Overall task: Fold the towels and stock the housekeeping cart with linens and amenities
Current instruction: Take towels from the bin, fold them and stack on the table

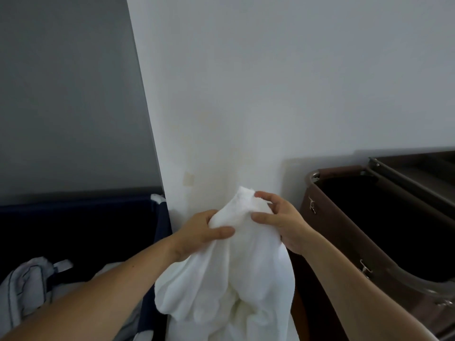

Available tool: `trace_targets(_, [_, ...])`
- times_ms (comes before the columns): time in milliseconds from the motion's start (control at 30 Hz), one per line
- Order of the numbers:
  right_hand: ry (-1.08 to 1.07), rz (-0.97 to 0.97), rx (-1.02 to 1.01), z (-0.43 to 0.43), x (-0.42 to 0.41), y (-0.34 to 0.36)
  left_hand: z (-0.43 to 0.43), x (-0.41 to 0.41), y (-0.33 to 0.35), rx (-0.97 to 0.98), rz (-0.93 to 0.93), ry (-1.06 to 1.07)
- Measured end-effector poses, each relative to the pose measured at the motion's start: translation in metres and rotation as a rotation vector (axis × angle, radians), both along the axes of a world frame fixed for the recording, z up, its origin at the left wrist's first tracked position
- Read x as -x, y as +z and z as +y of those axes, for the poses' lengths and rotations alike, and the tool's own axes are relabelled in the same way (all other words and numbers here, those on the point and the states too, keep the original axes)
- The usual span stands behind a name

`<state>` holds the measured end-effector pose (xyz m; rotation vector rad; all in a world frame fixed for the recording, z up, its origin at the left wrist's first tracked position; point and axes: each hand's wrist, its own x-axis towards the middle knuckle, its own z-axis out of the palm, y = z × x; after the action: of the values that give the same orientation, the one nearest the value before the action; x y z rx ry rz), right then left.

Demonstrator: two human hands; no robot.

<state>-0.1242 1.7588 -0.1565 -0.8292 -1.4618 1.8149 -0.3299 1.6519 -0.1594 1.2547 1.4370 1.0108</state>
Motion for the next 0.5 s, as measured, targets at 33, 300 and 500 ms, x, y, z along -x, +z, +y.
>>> trace_targets(33, [0.002, 0.025, -0.008, 0.0, 0.0, -0.001, 0.001, -0.001, 0.002, -0.005, -0.078, 0.003])
trace_targets(300, [-0.031, 0.007, -0.122, 0.003, -0.004, 0.003, 0.018, 0.003, 0.014, -0.135, -0.226, 0.2])
trace_targets(500, [-0.124, -0.08, -0.118, 0.011, -0.01, 0.006, 0.017, -0.003, 0.008, -0.162, -0.125, 0.193])
